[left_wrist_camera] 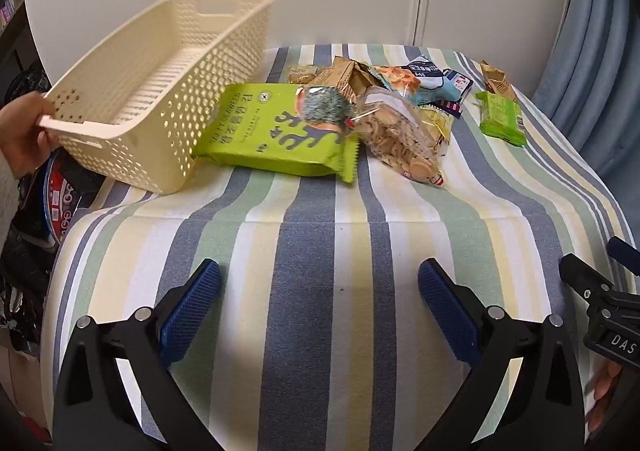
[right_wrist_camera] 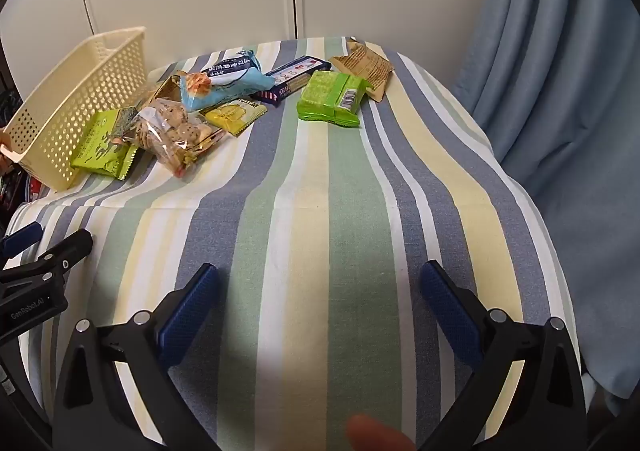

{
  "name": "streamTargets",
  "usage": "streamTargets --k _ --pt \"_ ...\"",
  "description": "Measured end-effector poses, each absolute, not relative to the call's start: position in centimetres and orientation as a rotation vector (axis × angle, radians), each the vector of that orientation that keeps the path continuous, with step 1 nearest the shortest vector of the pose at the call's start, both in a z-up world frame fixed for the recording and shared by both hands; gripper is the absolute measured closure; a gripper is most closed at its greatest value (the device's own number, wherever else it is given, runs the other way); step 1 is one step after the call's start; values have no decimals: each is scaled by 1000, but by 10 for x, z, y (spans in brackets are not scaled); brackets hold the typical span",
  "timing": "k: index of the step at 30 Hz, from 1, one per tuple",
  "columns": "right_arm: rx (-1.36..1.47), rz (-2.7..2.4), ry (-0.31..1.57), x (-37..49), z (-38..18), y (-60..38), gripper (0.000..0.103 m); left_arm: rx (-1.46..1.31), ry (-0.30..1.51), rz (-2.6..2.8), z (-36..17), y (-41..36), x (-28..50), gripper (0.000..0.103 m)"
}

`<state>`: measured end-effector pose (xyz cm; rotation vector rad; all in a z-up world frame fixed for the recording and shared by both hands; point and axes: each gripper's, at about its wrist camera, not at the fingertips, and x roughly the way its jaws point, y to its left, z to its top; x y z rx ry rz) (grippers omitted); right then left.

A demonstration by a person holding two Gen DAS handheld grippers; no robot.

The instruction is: Organize snacks

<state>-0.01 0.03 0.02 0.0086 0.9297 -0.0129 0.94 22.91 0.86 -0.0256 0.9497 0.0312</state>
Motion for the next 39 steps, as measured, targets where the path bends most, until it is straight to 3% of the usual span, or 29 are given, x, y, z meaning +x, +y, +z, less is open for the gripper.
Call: streamTargets --k 39 --pt "13 -11 932 -1 0 -1 5 -21 950 34 7 229 8 2"
